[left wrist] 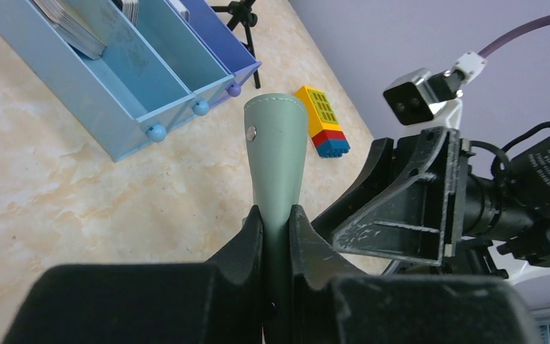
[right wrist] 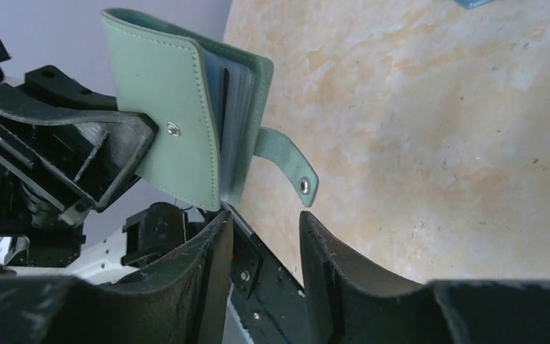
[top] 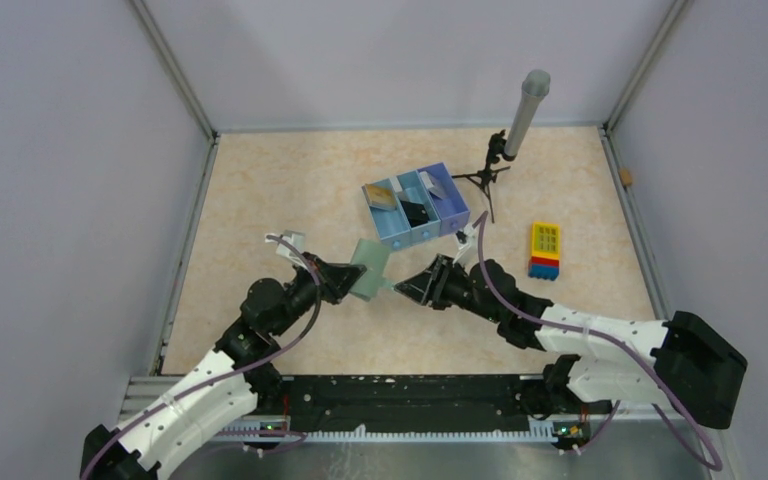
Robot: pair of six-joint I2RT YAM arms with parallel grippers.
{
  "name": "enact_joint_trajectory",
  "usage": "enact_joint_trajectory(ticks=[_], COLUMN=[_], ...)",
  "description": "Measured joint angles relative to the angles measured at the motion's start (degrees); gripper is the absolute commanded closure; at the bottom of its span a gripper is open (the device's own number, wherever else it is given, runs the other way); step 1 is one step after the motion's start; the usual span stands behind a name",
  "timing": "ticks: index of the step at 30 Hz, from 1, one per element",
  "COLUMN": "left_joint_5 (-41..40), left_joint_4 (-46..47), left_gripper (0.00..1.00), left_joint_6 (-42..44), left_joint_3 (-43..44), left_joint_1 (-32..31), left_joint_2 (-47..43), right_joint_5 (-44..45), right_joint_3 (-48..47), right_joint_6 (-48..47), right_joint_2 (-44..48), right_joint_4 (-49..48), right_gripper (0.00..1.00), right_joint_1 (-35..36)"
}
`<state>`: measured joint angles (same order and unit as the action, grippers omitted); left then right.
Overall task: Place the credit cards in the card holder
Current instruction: Close the card holder at the center of the board.
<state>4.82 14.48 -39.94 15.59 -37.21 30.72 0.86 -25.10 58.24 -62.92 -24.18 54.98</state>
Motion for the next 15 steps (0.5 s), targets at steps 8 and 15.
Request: enact_joint_trajectory(ticks=[8,15], left_joint_5=[0.0,0.0], left_joint_4=[0.8,0.8], left_gripper=[1.0,1.0], left_joint_6=[-0.6,-0.8], left_joint_3=[-0.1,-0.1], left_joint_1=[0.0,-0.1], left_joint_2=[-1.5,-2.1], right_joint_5=[-1.6,-1.6], right_joint_3=[0.0,0.0], right_joint_6=[1.4,1.3], right_joint_2=[-3.2,-3.3], right_joint_4=[-1.6,-2.1], right_gripper=[0.65,0.72], right_joint_1=[0.0,0.0])
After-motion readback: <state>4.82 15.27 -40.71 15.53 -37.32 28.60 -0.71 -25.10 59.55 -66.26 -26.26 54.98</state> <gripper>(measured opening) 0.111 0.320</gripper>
